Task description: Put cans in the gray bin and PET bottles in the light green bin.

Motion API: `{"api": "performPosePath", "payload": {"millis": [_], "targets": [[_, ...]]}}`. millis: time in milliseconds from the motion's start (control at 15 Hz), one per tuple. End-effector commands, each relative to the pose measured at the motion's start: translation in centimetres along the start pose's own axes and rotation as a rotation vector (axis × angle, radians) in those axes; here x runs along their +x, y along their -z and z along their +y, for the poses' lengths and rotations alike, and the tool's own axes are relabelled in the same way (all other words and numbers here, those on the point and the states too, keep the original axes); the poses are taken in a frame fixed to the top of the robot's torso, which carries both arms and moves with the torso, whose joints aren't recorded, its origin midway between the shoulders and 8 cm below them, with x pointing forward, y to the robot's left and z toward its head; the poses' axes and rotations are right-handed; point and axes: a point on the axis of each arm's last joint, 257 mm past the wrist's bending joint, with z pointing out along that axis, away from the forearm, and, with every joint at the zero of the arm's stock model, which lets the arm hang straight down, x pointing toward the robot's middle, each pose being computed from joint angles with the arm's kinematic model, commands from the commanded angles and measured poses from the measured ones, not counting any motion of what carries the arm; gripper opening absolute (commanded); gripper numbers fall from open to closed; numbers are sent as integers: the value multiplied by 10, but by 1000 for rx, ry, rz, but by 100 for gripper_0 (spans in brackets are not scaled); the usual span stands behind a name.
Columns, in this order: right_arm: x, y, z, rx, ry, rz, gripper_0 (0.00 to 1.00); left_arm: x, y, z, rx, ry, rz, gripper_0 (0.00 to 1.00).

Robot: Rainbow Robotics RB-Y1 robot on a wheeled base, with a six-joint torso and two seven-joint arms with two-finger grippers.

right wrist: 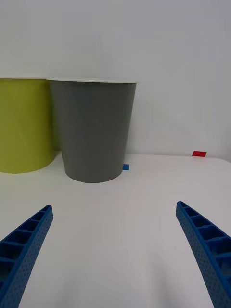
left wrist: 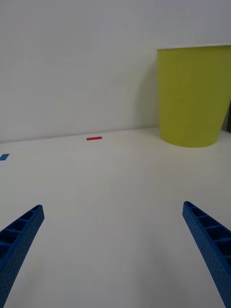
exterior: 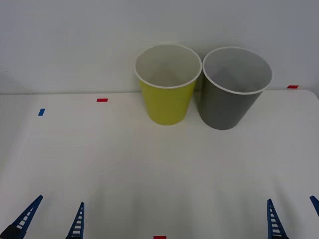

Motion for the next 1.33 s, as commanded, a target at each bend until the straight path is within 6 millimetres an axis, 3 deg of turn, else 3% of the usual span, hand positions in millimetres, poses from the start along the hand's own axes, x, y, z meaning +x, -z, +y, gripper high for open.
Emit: {"api": "performPosePath", "payload": {"millis": [67,1333], "targets": [[0,0,0,0,0,0,88,0,0,0,0,0,0,100],[0,0,0,0,0,0,88,0,0,0,0,0,0,100]]}}
